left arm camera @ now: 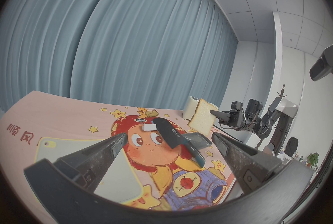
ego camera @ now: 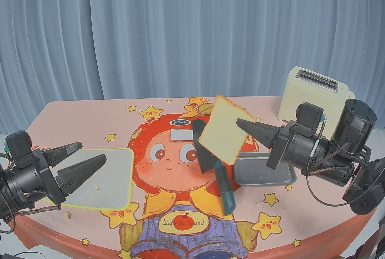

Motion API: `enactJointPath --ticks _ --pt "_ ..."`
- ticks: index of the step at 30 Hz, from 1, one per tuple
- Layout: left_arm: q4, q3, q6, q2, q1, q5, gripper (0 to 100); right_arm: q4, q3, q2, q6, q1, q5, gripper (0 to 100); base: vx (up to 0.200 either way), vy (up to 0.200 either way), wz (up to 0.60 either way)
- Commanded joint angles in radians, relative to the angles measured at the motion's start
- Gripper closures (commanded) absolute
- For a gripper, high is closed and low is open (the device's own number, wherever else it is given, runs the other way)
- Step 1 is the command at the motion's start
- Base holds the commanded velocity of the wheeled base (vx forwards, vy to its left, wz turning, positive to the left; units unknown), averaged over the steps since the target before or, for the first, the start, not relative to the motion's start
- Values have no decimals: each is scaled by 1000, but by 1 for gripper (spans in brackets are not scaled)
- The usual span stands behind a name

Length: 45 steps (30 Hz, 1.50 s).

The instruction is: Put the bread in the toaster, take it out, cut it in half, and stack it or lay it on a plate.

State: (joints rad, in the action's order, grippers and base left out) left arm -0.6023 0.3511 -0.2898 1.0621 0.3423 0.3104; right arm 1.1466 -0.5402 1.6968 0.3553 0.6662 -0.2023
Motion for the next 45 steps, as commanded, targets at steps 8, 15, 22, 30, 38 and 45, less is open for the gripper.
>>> enactJointPath --ticks 8,15,22,30,38,45 --pt "-1 2 -2 -7 0 -2 0 1 6 3 4 20 0 100 0 200 0" --pt "-1 0 0 -13 0 -2 0 1 11 34 5 38 1 100 0 200 0" --pt "-2 0 0 -16 0 -2 0 1 17 44 8 47 1 100 0 200 0" --pt "-8 -4 -3 -30 -2 -4 0 2 17 50 47 93 1 100 0 75 0" --pt "-8 -4 -2 -31 -3 -4 0 18 25 99 128 151 1 100 0 0 0" --pt "-8 -4 0 -56 -3 -2 0 277 17 253 264 153 38 100 0 0 0"
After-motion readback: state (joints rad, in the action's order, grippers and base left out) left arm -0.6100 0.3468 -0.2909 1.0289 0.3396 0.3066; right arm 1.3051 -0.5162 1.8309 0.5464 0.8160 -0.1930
